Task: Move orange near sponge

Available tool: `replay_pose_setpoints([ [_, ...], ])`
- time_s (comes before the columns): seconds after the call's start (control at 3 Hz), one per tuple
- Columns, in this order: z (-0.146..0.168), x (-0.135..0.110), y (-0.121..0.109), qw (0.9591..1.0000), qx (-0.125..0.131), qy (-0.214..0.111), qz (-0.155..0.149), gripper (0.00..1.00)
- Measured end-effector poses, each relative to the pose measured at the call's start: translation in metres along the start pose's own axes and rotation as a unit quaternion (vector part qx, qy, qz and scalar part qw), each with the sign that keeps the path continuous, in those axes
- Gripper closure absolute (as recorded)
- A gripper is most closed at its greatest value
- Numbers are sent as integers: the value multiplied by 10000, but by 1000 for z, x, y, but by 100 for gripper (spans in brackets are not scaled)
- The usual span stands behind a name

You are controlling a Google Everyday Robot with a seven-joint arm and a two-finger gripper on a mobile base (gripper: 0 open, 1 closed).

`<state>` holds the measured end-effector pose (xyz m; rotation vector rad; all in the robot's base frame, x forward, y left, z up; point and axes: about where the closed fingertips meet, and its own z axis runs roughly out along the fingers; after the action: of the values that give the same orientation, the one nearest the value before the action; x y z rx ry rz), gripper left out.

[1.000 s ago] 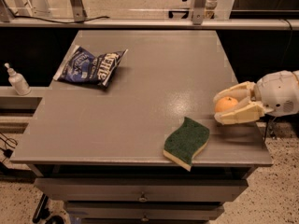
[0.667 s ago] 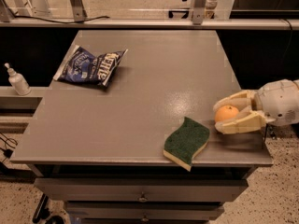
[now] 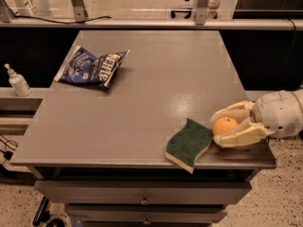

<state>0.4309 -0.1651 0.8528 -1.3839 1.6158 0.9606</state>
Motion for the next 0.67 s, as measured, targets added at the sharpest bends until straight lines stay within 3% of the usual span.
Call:
replay_pose_setpoints([
  [0.67,7,3,9,9999,-115,-25,-10,36],
])
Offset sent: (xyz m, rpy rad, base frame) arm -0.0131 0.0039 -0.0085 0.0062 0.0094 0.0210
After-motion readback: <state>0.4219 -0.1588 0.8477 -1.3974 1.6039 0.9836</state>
